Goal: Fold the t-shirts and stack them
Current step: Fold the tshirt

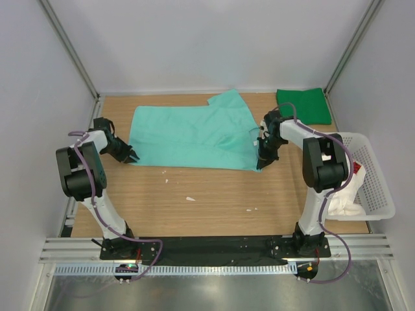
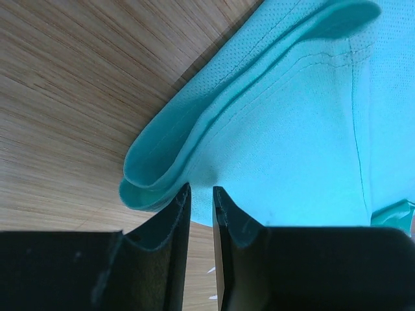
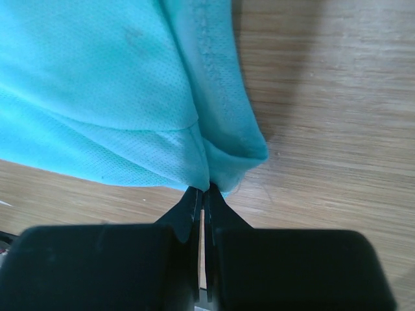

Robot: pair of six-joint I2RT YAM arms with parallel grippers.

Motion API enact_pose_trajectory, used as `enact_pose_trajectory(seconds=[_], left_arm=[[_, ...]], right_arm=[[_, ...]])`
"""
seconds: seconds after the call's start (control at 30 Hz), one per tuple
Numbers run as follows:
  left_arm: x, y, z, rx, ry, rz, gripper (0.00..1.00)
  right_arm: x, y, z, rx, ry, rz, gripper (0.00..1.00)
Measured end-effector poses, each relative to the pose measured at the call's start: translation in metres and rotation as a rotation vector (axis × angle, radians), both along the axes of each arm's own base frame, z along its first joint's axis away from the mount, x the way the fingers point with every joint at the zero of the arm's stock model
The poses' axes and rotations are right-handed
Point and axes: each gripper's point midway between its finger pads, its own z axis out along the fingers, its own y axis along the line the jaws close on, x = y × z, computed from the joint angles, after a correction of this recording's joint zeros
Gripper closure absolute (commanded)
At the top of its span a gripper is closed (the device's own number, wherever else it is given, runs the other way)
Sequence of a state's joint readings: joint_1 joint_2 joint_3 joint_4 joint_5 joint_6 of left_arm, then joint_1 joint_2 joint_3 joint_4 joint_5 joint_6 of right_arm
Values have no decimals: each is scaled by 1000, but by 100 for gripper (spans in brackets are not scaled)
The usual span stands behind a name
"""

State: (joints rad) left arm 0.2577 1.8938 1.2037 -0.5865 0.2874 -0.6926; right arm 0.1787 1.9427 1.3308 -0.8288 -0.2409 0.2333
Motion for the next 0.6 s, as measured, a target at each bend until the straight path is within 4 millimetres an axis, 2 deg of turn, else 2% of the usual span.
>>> enact_pose_trajectory(seconds=[0.13,0.27,0.5,0.6], left_arm=[[-2,2,0,3,2,-6,79],[-3,4,-1,4,4,-13,79],[-7,7,6,21,-2,-22,76],[-12,7,19,28,-28,-17,74]], right_arm=[[-6,-8,-5,-5,36,-20,97],[-4,-11,-5,-5,36,-33,90],[-9,-15,1,-21,43,-33,69],[-3,-15,16,-20,8,-34,62]])
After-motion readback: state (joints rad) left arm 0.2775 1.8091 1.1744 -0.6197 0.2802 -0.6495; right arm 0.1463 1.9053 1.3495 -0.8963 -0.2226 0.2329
